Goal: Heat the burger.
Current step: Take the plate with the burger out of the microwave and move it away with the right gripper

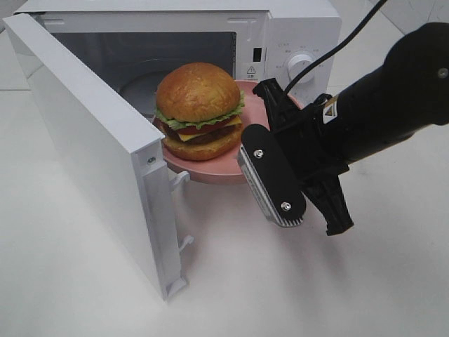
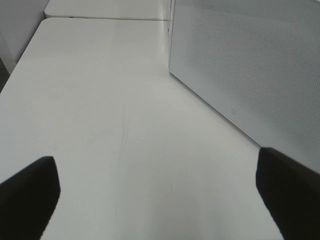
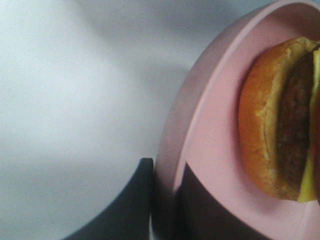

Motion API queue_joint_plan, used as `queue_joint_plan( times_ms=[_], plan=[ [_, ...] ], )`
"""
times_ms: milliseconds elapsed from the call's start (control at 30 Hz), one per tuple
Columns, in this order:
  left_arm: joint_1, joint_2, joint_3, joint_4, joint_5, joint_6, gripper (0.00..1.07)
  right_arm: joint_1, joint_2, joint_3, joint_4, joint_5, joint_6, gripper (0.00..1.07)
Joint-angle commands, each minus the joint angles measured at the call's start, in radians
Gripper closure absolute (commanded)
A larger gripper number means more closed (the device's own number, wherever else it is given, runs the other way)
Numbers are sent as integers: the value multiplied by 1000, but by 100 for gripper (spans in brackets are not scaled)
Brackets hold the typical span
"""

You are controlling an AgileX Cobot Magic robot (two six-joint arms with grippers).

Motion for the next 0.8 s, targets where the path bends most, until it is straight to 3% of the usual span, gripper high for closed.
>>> queue_joint_plan(
  times_ms=[33,800],
  plan=[
    [5,-17,1,-4,2,-2,7,-5,-52,23,7,-65,7,107],
    [5,-17,1,-4,2,-2,7,-4,-449,309,-22,18,65,107]
  ],
)
